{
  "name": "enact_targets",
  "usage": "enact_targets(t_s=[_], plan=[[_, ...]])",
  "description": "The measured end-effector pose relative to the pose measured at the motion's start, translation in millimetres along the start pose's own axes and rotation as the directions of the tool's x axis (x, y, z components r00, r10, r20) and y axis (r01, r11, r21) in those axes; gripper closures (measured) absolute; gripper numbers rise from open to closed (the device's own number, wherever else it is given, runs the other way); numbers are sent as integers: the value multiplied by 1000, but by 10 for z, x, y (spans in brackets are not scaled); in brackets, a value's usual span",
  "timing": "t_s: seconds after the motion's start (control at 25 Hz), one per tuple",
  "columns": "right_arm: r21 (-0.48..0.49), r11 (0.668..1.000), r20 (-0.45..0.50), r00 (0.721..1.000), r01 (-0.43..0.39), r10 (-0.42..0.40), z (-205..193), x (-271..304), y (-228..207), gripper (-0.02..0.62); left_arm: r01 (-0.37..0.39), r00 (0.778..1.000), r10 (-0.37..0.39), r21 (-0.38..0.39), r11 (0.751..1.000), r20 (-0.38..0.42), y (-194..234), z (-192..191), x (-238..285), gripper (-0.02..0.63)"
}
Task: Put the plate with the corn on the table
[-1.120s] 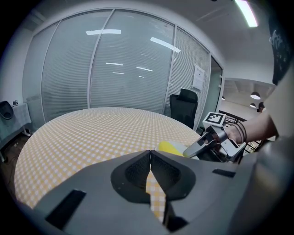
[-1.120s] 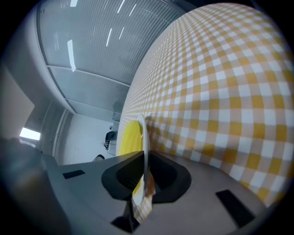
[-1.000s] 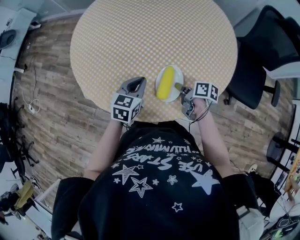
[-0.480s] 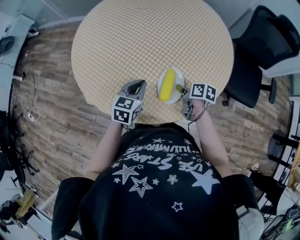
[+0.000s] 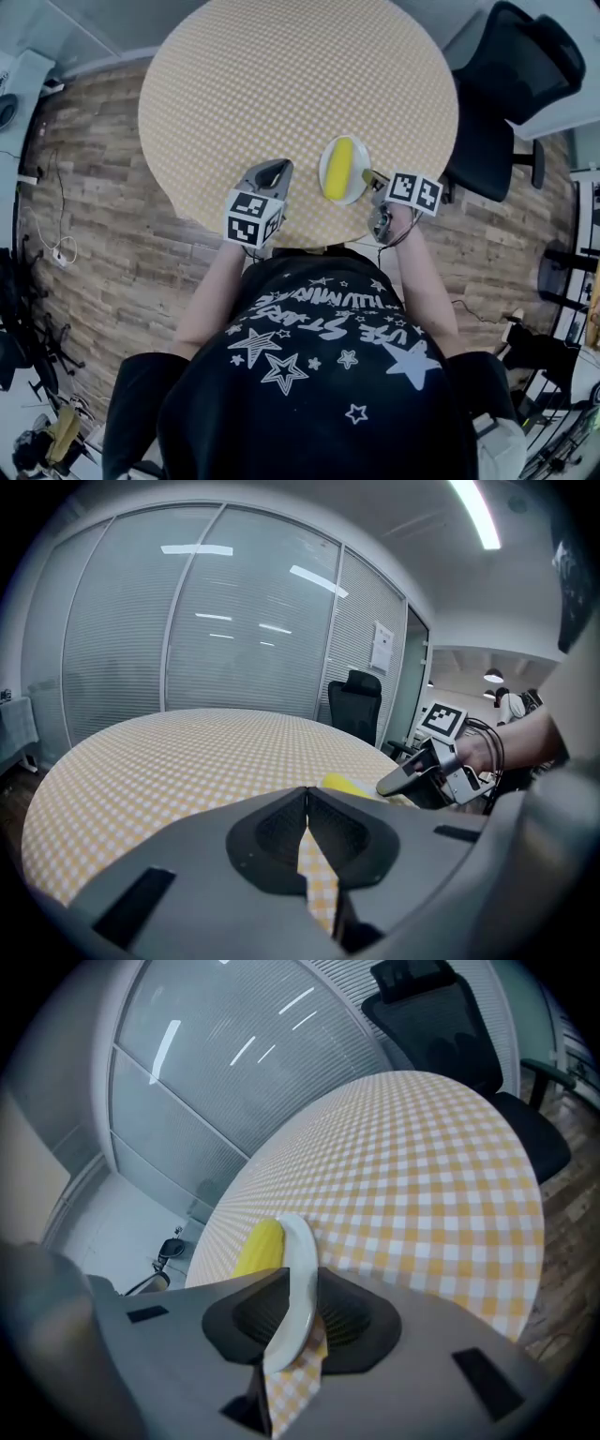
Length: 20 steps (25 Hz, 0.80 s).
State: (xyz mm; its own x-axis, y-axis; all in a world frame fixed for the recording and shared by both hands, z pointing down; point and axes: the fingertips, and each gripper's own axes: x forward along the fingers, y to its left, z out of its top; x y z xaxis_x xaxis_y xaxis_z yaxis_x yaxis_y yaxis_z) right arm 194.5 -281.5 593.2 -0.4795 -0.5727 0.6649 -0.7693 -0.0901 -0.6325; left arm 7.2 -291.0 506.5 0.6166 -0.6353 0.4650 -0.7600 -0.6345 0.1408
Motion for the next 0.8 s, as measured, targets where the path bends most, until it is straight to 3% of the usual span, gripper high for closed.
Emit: enact_targets(t_s=[0.24, 0.56, 0.8], plan=[[-23, 1000, 160, 987, 0, 4, 88, -232, 224, 515, 67, 998, -67, 25, 997, 6, -9, -5, -57, 598], [-92, 996, 298, 955, 11, 17, 58, -477, 742, 520, 157, 987, -159, 56, 986, 37, -8, 86, -259, 598], [-223, 957, 453, 889, 187, -68, -71, -698, 951, 540, 220, 974, -223, 72, 973, 40, 36, 17, -420, 598]])
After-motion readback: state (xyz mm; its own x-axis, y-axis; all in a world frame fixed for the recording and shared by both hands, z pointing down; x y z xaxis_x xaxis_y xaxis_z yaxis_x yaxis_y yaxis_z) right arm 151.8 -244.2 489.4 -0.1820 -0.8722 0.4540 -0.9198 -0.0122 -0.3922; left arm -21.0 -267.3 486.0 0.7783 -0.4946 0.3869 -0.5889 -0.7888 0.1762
